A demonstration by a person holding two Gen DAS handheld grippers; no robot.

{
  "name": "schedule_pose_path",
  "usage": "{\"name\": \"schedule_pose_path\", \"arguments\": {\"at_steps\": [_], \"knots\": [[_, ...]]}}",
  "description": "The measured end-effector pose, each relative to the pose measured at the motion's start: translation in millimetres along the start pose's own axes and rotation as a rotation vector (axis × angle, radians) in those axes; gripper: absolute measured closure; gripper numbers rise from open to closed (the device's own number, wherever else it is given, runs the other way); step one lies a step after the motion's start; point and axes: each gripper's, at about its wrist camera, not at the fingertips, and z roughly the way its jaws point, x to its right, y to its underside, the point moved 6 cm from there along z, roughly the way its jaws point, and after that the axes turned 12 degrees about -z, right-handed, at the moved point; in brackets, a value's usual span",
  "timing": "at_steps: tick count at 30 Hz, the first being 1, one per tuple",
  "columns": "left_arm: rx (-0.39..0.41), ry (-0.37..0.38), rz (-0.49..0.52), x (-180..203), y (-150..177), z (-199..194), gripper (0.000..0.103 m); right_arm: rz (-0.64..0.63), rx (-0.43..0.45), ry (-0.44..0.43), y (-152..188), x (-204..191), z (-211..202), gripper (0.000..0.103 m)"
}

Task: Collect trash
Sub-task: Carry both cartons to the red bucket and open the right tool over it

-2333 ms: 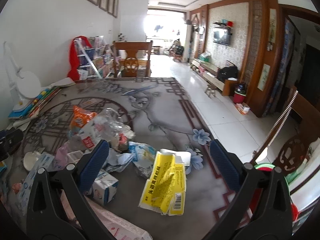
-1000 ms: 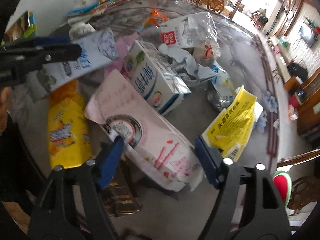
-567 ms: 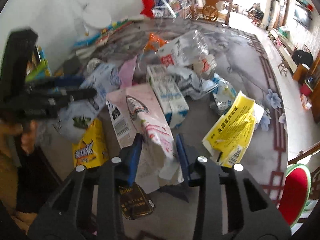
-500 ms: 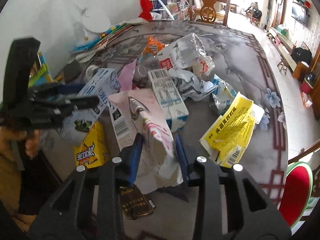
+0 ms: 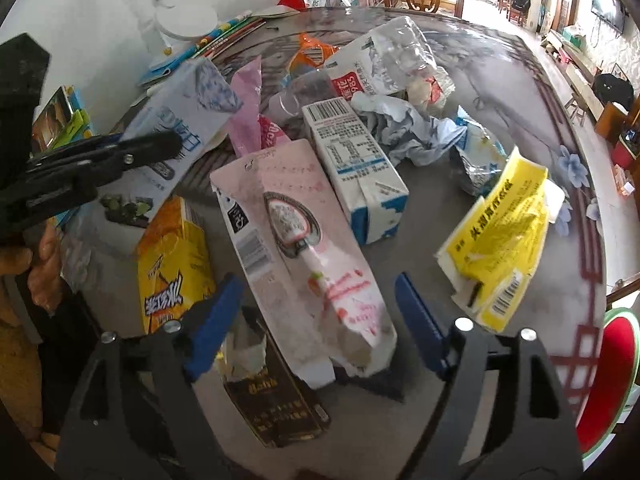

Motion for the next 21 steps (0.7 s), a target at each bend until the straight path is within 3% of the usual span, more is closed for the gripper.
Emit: {"name": "schedule_pose_path", "arguments": {"at_steps": [3, 4, 7, 12, 21], "knots": [[0.021, 0.013, -0.024, -2, -4, -5, 0.069, 0.005, -0.027, -0.017, 0, -4, 11, 0.034], [0.025, 0.014, -0.031, -4, -4, -6, 0.069, -0.021, -0.039, 0.005, 1, -7, 14, 0.057], [0.039, 0.022, -0.058, -9, -7, -9, 0.069, -0.061, -0.030, 0.012, -1, -15, 11, 0.067], [0.083, 0.029, -0.088, -13, -12, -18, 0.069, -0.110, 0.061, 0.050, -9, -26, -15, 0.070], [0.125, 0.035, -0.114, -18, -16, -25, 0.069, 0.012, 0.247, 0.094, -17, -5, -81, 0.071]]}}
